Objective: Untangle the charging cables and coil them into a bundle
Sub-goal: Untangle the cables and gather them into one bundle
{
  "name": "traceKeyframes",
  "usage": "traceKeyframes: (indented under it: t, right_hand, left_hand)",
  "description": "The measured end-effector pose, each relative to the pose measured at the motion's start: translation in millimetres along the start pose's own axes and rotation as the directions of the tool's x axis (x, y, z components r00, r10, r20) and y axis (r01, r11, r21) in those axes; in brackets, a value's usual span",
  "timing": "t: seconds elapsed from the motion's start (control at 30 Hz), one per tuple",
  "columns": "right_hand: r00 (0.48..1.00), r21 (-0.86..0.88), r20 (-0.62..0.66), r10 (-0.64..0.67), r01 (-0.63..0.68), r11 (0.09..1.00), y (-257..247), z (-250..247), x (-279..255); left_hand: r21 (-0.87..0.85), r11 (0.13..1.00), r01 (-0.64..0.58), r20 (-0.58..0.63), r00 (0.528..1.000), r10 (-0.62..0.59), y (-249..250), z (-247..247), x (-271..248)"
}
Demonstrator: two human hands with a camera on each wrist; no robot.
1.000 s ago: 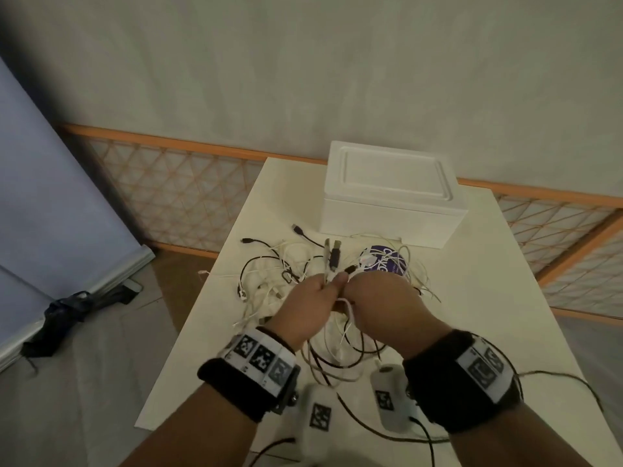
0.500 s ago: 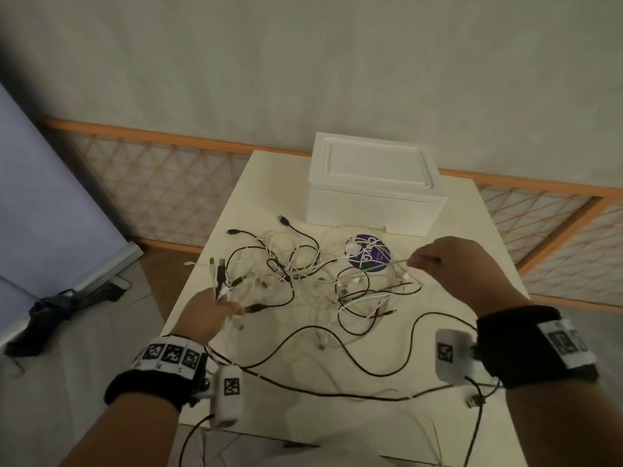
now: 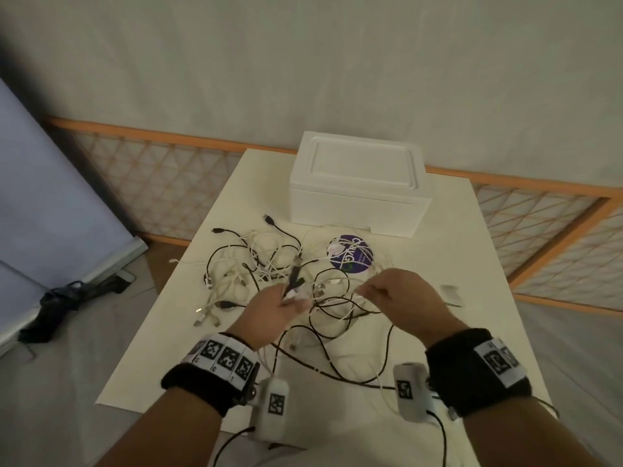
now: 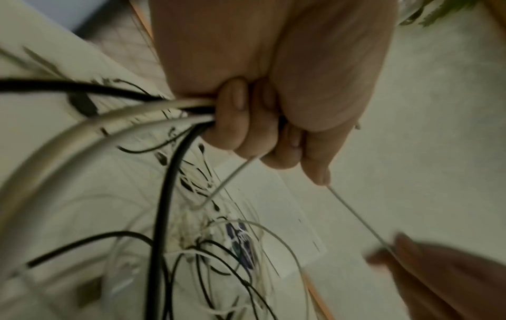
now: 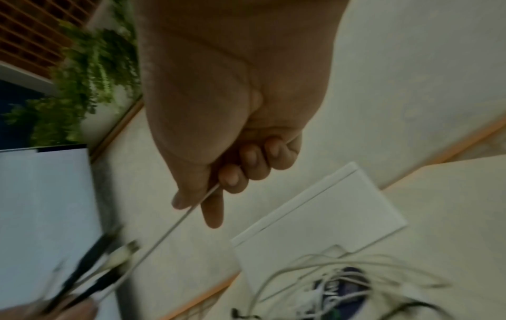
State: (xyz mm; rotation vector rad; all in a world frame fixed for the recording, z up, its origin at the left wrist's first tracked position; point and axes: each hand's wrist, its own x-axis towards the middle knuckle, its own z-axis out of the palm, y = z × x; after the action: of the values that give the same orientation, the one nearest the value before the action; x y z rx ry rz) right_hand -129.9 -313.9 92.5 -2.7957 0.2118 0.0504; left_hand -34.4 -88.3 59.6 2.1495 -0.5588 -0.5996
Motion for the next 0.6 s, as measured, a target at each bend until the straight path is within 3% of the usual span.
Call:
traceKeyframes:
  t: [0.07, 0.13, 0.2, 0.27, 0.33, 0.4, 0.43, 0.5, 0.6]
  right_hand:
    - [0.983, -0.037, -0.039, 0.179, -0.180, 0.983, 35.2, 0.7, -11.9]
    - [0.927, -0.122, -0.037, 0.372, -0.374, 0.920, 68.0, 1.5, -23.8]
    - [0.850, -0.262, 0.016, 0.526, -0.504, 0.823, 87.0, -2.4, -32.8]
    - [0.830, -0.408, 0.049, 0.556, -0.491, 0.770, 91.3, -2.2, -33.4]
    - [0.931, -0.336, 0.011, 0.364, -0.340, 0.878, 71.5, -1.7, -25.6]
    - [0.999, -0.019, -0.034, 0.035, -0.036, 0.999, 27.0, -4.3, -18.1]
    - [0.995, 0.162, 0.018, -0.094, 0.090, 0.983, -1.0, -4.8, -15.4]
    - [0.944, 0.363, 0.234, -0.231, 0.136, 0.922, -49.2, 4.6, -12.6]
    - [0.901, 0.336, 0.326, -0.287, 0.173, 0.926, -69.1, 34.6, -10.5]
  left_hand:
    - [-0.089, 0.993, 0.082, -0.073, 0.993, -0.089, -5.9, 0.0, -1.6]
    - [-0.268, 0.948, 0.173, -0.128, 0.969, -0.213, -12.3, 2.7, -1.5]
    - [-0.560, 0.798, 0.222, -0.158, 0.917, -0.366, -17.4, 3.0, -3.3]
    - [-0.741, 0.649, 0.174, -0.183, 0.877, -0.444, -16.1, 1.4, -6.8]
    - [-0.818, 0.565, 0.106, -0.174, 0.891, -0.419, -5.8, 3.9, -10.5]
    - [-0.864, 0.497, 0.075, -0.129, 0.923, -0.363, 14.2, 12.8, -14.5]
    - [-0.879, 0.472, 0.063, -0.107, 0.940, -0.325, 25.4, 19.2, -15.9]
    - [-0.904, 0.427, 0.021, -0.092, 0.965, -0.244, 45.9, 31.1, -18.1]
    - [-0.936, 0.347, -0.060, -0.150, 0.960, -0.237, 52.8, 32.8, -22.0]
